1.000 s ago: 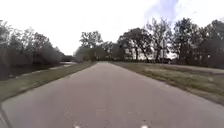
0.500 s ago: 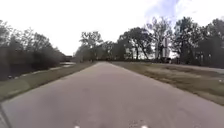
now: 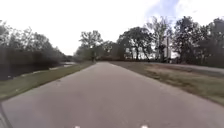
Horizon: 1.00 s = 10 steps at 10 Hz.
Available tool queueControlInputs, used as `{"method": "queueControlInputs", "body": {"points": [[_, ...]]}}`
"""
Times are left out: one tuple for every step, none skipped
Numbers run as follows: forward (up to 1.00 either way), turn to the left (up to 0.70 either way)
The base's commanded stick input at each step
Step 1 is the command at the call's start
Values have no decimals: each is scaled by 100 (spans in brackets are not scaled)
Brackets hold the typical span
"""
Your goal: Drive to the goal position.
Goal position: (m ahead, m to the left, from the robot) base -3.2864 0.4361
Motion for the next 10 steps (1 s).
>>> {"method": "queueControlInputs", "body": {"points": [[70, 0], [70, 0], [70, 0], [70, 0], [70, 0], [70, 0], [70, 0], [70, 0], [70, 0], [70, 0]]}}
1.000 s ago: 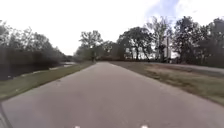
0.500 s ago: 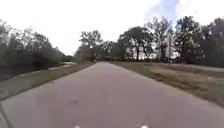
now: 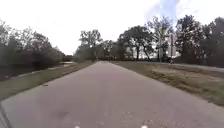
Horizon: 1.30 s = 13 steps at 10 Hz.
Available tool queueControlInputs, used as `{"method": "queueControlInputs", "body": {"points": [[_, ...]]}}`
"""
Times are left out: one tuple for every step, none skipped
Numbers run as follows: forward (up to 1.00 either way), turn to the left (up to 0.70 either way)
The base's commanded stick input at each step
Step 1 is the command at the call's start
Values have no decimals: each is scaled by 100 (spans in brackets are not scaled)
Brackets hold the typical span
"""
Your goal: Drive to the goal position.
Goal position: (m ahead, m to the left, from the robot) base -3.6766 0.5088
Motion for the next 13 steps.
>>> {"method": "queueControlInputs", "body": {"points": [[70, 0], [70, 0], [70, 0], [70, 0], [70, 0], [70, 0], [70, 0], [70, 0], [70, 0], [70, 0], [70, 0], [70, 0], [70, 0]]}}
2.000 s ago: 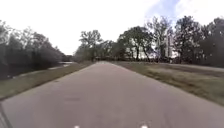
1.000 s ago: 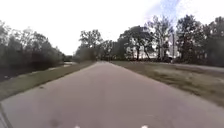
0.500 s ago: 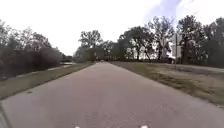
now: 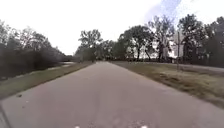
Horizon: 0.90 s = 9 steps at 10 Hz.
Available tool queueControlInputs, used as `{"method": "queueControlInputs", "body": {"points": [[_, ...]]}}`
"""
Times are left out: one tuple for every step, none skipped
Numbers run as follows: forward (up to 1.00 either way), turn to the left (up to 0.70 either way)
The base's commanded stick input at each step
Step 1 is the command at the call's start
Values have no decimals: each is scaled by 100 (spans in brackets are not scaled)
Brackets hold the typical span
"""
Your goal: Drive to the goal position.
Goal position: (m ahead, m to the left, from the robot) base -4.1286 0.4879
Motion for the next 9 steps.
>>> {"method": "queueControlInputs", "body": {"points": [[70, 0], [70, 0], [70, 0], [70, 0], [70, 0], [70, 0], [70, 0], [70, 0], [70, 0]]}}
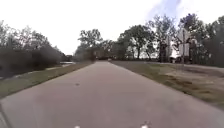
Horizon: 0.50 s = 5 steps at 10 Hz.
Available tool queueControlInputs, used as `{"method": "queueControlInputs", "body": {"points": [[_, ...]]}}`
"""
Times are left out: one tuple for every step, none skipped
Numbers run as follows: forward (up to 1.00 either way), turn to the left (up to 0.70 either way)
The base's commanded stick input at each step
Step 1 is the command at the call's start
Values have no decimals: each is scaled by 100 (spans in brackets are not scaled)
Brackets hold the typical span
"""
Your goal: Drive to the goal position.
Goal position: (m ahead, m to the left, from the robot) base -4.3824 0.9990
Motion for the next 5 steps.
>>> {"method": "queueControlInputs", "body": {"points": [[70, 0], [70, 0], [70, 0], [70, 0], [70, 0]]}}
